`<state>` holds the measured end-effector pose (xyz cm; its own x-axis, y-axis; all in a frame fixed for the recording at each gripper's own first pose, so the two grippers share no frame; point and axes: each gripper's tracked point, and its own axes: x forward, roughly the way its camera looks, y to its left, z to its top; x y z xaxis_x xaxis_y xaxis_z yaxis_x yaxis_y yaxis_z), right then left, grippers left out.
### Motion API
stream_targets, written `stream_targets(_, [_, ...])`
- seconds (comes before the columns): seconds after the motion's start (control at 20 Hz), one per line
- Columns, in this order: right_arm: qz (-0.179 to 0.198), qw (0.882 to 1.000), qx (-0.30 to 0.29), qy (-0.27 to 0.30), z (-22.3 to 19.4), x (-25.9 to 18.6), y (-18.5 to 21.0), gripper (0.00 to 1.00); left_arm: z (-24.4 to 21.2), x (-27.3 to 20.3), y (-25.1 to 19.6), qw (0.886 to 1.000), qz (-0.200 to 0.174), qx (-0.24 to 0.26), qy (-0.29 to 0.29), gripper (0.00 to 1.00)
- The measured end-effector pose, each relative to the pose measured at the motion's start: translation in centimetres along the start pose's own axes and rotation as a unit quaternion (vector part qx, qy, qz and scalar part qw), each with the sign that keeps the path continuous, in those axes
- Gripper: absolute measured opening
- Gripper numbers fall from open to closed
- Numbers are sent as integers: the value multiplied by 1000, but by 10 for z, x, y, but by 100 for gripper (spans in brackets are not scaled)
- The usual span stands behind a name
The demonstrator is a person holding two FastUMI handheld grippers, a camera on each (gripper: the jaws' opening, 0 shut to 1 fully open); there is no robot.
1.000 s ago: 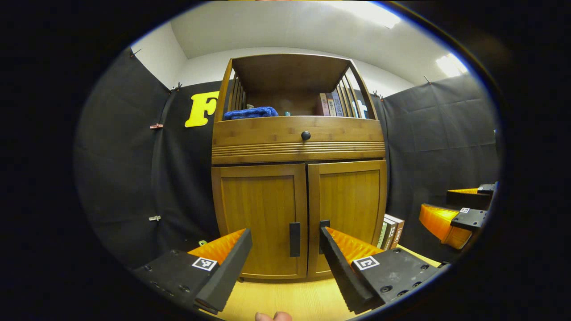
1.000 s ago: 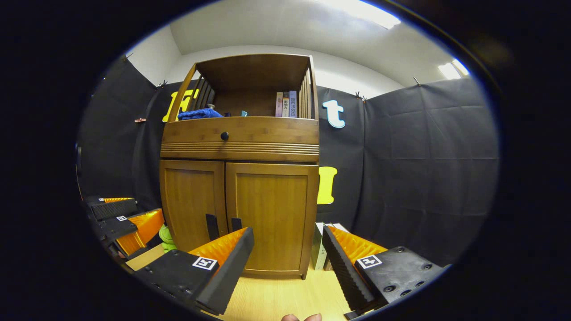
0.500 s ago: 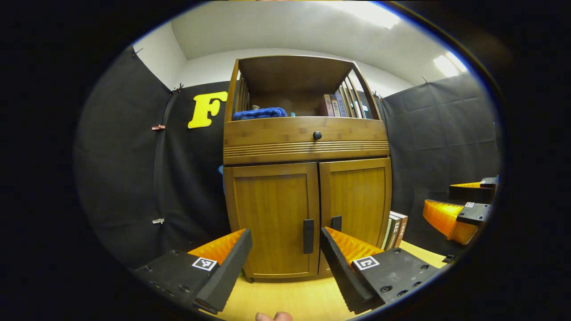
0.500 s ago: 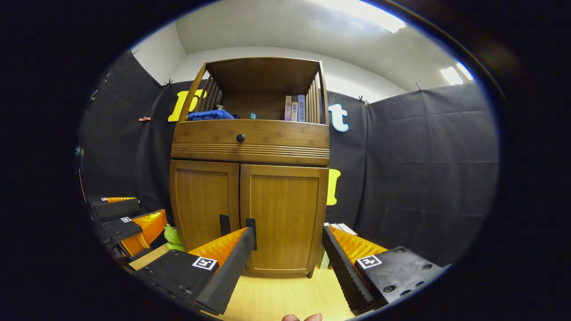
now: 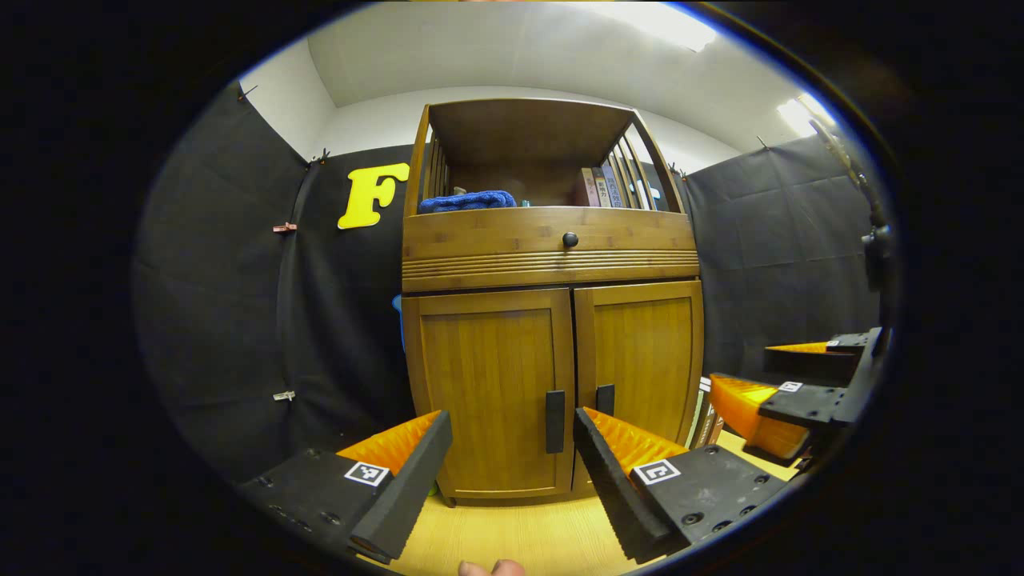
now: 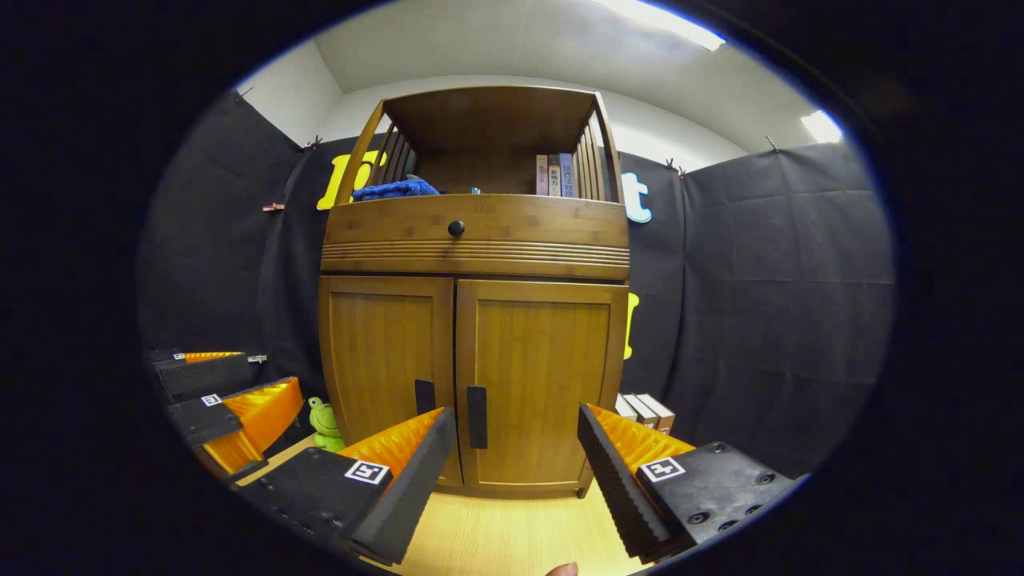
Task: Open the right door of the double-door shoe cabinet with the right hand, and open the left door with the left hand.
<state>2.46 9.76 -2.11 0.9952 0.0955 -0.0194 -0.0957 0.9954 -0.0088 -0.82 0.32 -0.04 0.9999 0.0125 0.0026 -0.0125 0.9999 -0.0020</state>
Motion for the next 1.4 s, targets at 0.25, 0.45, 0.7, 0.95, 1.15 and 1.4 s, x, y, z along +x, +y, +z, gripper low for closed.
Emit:
stream_targets(0.25, [27,1000,13,3,-17,73,21,98,-2,-1,5,1000,23,0,9,95])
stream_targets(0.45, [30,999,5,17,-52,126,28,98,-7,2,8,999,38,-3,15,95])
stream_targets(0.7, [40,998,16,46,-103,176,34,98,-12,14,15,998,64,-3,28,95])
stream_targets(0.95, [44,995,41,79,-139,210,45,75,-19,24,17,996,80,-4,45,95])
stream_targets(1.15, [56,994,39,84,-143,228,54,55,-22,21,19,995,85,-2,56,95])
stream_targets(1.4, [62,993,46,85,-143,221,52,30,-22,21,21,993,95,-15,61,95])
